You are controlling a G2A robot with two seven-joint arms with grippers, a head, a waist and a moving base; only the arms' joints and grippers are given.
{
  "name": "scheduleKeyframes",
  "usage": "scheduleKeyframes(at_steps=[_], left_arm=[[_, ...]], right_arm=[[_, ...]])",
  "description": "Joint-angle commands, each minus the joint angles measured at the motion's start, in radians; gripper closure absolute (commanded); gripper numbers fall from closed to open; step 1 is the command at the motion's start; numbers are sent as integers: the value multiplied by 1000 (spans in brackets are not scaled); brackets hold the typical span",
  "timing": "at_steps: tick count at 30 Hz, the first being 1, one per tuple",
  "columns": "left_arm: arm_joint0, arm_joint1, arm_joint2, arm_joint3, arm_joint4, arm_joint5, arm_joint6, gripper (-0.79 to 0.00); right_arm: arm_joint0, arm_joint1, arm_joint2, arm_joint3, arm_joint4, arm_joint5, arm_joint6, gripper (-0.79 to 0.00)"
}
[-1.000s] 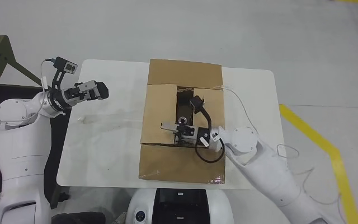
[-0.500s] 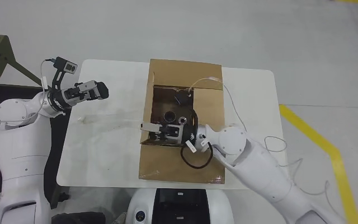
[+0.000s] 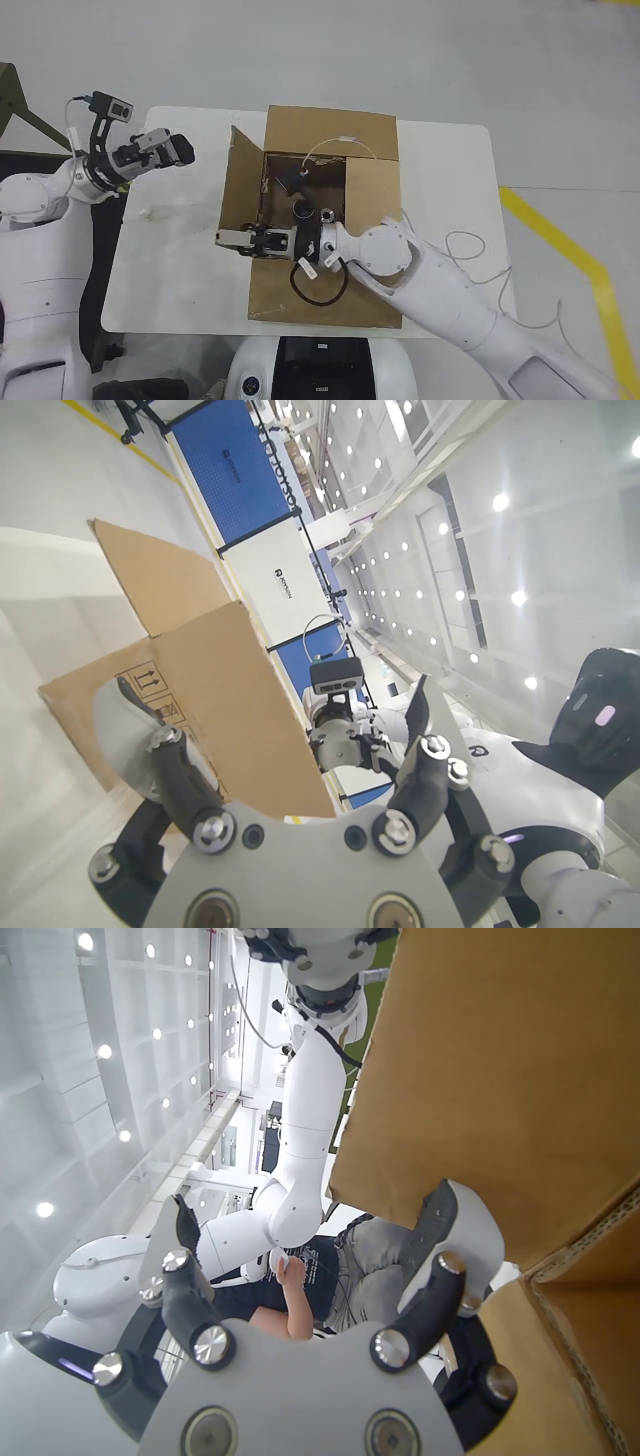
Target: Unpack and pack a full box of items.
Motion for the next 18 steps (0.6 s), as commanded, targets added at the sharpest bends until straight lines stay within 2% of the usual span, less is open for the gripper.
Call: scheduleKeyframes(at_steps=[1,10,18], left_arm=[[-13,-1,11,-5,-15,5,18,-785],[-68,-10,84,-15,-75,3,33,-785],[-65,-11,143,29,-17,6,8,-785]], right_arm=[[3,-7,-6,11,0,-1,-3,-785],[28,-56,-71,74,10,-12,6,-785],[45,-89,-86,106,13,-32,13,-785]])
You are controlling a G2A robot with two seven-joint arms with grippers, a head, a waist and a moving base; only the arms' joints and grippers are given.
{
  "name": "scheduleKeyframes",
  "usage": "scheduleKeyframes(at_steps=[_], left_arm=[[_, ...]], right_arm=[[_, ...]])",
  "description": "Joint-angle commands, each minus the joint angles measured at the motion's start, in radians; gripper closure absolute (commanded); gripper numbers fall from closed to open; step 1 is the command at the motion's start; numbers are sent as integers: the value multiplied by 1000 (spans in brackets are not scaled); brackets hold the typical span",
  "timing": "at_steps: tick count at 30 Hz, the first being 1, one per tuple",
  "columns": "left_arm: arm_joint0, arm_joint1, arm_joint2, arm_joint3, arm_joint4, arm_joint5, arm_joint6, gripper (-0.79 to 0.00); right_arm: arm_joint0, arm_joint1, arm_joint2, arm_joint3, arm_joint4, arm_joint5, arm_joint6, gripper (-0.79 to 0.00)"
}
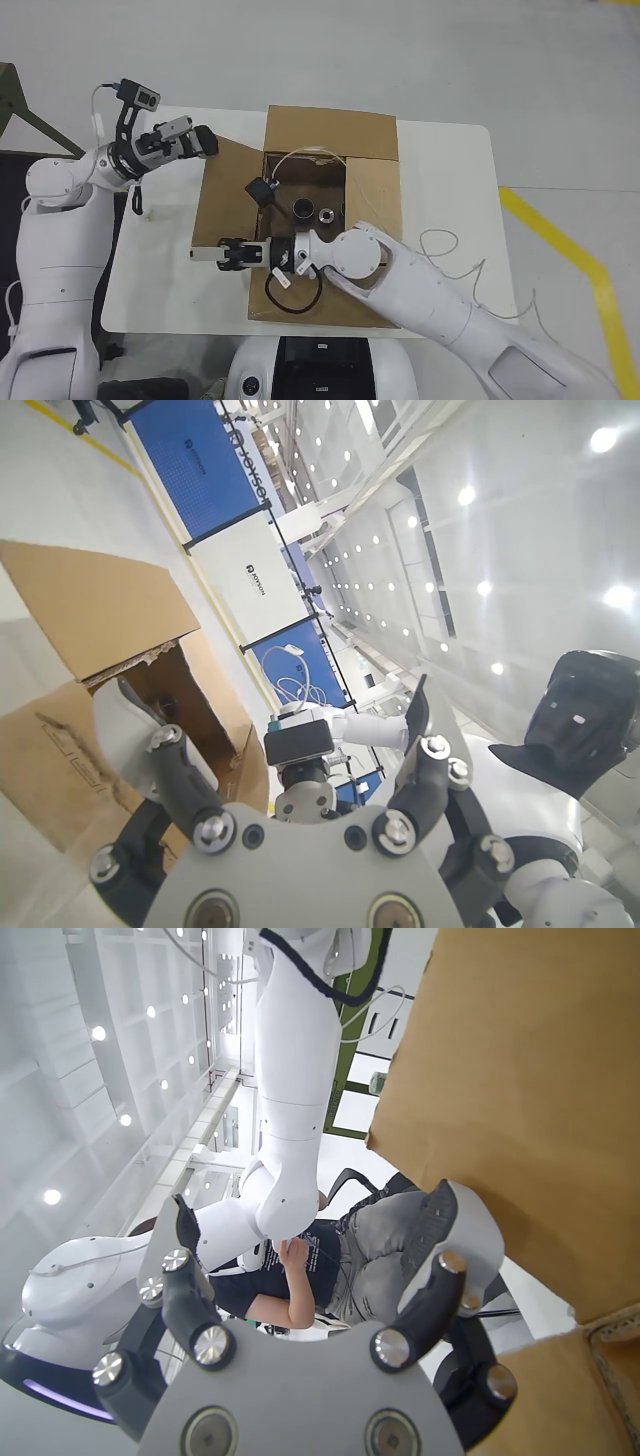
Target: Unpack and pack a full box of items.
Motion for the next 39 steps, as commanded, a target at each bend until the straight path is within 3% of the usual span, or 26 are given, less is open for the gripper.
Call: scheduleKeyframes(at_steps=[1,15,30,39], left_arm=[[8,1,7,17,20,-6,-4,-785],[83,12,5,36,97,-33,9,-785],[142,5,87,42,178,-69,86,-785],[156,0,132,14,205,-61,121,-785]], right_arm=[[-3,-1,9,-3,-5,-2,2,-785],[-177,71,225,-128,-43,36,35,-785],[-382,137,439,-343,-64,72,90,-785],[-453,156,505,-402,-76,70,107,-785]])
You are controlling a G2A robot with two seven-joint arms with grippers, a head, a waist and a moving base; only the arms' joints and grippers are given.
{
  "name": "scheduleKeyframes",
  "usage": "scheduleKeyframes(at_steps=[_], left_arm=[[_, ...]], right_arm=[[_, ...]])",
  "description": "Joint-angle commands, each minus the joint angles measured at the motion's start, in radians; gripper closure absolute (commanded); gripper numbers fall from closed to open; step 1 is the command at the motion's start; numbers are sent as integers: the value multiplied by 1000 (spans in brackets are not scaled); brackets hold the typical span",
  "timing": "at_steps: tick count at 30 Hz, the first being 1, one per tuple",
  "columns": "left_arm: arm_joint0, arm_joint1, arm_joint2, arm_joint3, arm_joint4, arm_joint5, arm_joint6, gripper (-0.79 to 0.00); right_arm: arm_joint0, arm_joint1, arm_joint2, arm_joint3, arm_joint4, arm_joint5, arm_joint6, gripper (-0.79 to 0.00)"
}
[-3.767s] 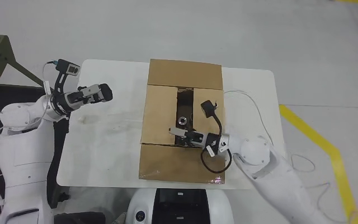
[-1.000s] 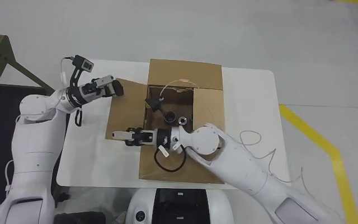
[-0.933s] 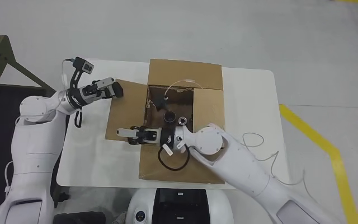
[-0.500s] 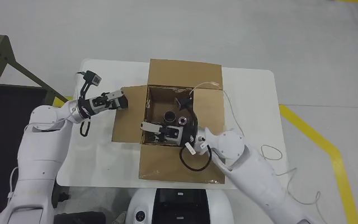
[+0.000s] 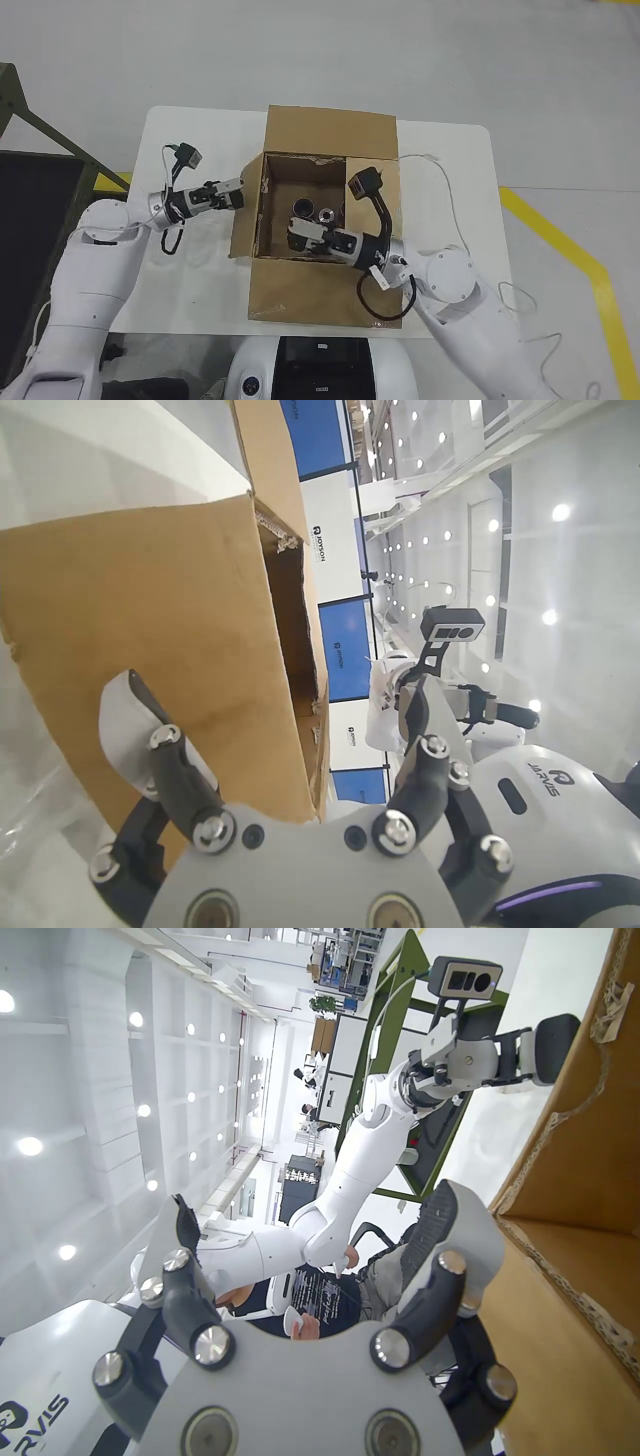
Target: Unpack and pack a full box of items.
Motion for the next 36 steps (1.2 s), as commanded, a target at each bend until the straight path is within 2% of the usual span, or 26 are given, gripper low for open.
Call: scheduleKeyframes(at_steps=[1,6,12,17,22,28,36], left_arm=[[0,-1,7,-6,3,2,7,-785],[-4,0,12,-21,9,5,18,-785],[9,11,-43,-69,19,15,29,-785],[25,22,-98,-147,34,62,61,-785],[30,26,-113,-224,39,106,76,-785],[1,24,-78,-262,56,143,98,-785],[-92,4,71,-267,64,174,120,-785]], right_arm=[[-8,2,6,-4,0,-1,5,-785],[-25,7,16,-8,4,-5,14,-785],[-46,16,46,-25,5,-2,33,-785],[-75,30,90,-55,-14,28,60,-785],[-113,45,144,-91,-19,59,108,-785],[-168,63,208,-122,-18,85,157,-785],[-222,80,264,-151,2,84,201,-785]])
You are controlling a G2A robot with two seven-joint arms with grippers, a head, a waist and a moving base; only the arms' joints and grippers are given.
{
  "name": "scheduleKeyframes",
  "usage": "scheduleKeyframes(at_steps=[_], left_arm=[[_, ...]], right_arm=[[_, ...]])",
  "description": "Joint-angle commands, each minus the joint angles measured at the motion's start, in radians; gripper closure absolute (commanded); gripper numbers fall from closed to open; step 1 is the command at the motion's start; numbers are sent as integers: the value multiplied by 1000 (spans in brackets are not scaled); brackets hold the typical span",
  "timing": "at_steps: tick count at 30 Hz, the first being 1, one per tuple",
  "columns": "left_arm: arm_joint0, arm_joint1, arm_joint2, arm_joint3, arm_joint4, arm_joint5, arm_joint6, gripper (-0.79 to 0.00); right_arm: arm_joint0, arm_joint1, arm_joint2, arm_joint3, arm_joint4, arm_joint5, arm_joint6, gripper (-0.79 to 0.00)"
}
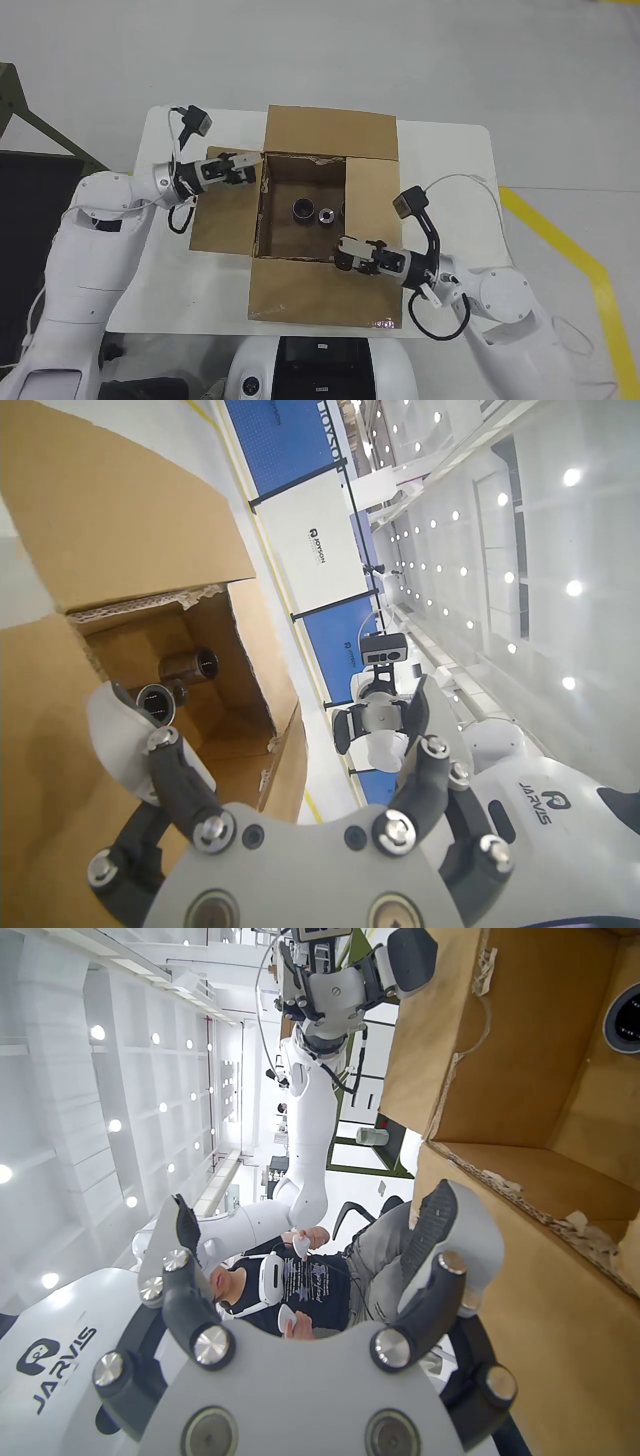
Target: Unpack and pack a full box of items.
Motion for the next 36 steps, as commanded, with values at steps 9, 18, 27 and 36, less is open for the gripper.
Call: scheduleKeyframes(at_steps=[9,18,27,36], left_arm=[[-114,-37,204,23,45,33,63,-785],[-167,-62,317,34,91,53,99,-785],[-220,-85,386,63,98,65,121,-785],[-247,-117,476,126,87,29,149,-785]], right_arm=[[-71,20,62,-42,5,-10,43,-785],[-113,32,75,-58,11,-27,55,-785],[-113,39,52,-53,11,-33,55,-785],[-129,47,49,-68,8,-24,33,-785]])
